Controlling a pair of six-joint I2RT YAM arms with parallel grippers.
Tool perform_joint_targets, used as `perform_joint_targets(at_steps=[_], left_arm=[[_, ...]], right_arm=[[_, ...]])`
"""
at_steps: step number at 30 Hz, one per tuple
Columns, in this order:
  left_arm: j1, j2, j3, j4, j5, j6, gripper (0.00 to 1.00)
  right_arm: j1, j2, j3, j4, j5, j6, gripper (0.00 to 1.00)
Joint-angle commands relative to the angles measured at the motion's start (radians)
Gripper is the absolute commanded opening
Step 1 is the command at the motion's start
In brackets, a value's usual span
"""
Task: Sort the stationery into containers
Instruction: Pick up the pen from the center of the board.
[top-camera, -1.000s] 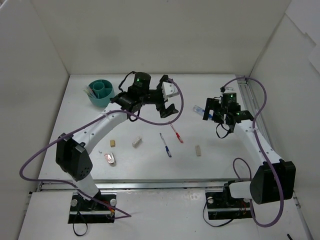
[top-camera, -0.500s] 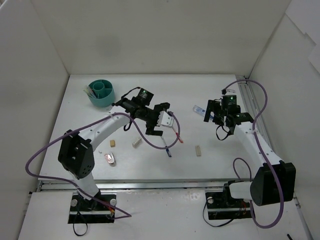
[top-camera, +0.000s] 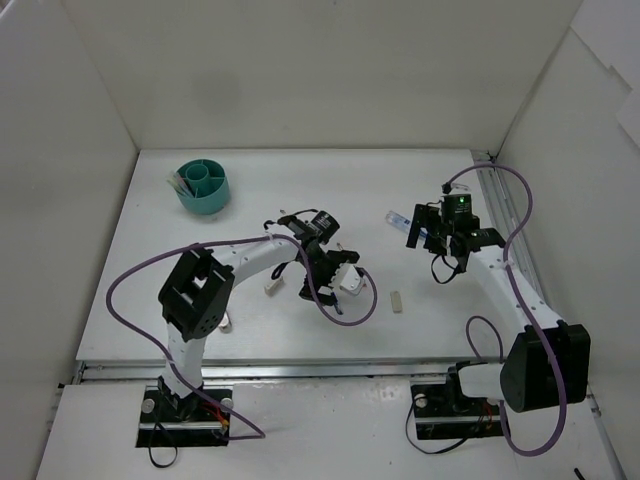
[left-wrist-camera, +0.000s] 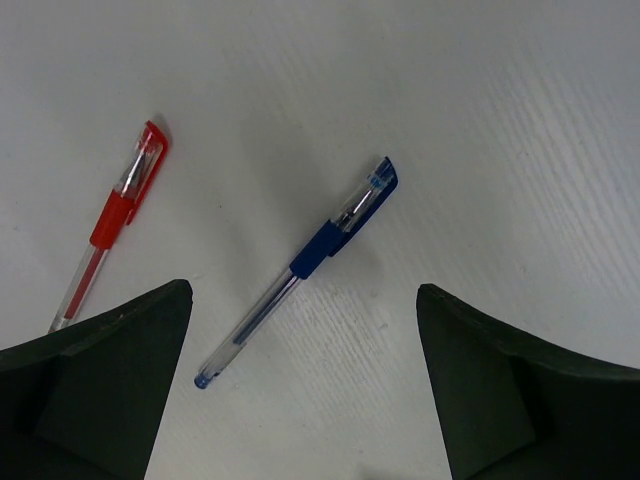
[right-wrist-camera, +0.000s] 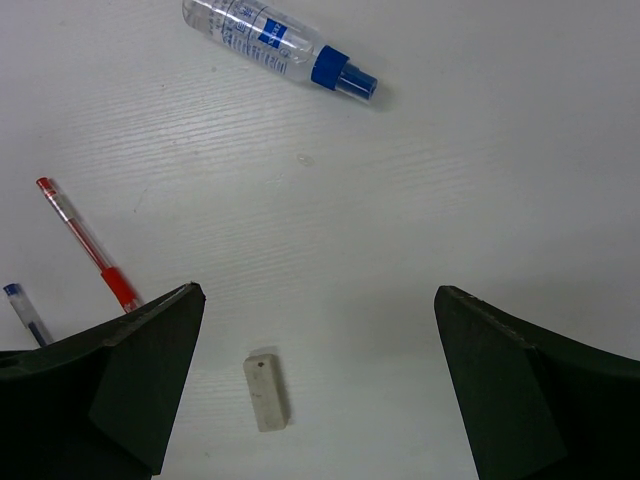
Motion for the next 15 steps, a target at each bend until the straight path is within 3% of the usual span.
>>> perform_joint_targets(at_steps=[1,5,10,15], left_arm=[[-0.01,-0.041,0.029,0.055,0.023,-0.004,0.89],[-0.019,-0.006,0.012,0.079,0.025,-0.031,0.8],[-0.053,0.022,-0.034,0.141,-0.038,-0.056,0.61],[-0.062,0.028,-0.054,0.141,-0.032,-0.067,0.6]], right_arm=[[-0.005,-0.007,0.005,0.027,-0.003,0.006,0.98],[-0.004,-0.01,0.007,0.027,-0.001,0.006,0.98],[-0.004,-0.014,0.004,0.027,0.005,0.004,0.98],[-0.004,-0.021,0.002,0.028,0.003,0.006,0.98]])
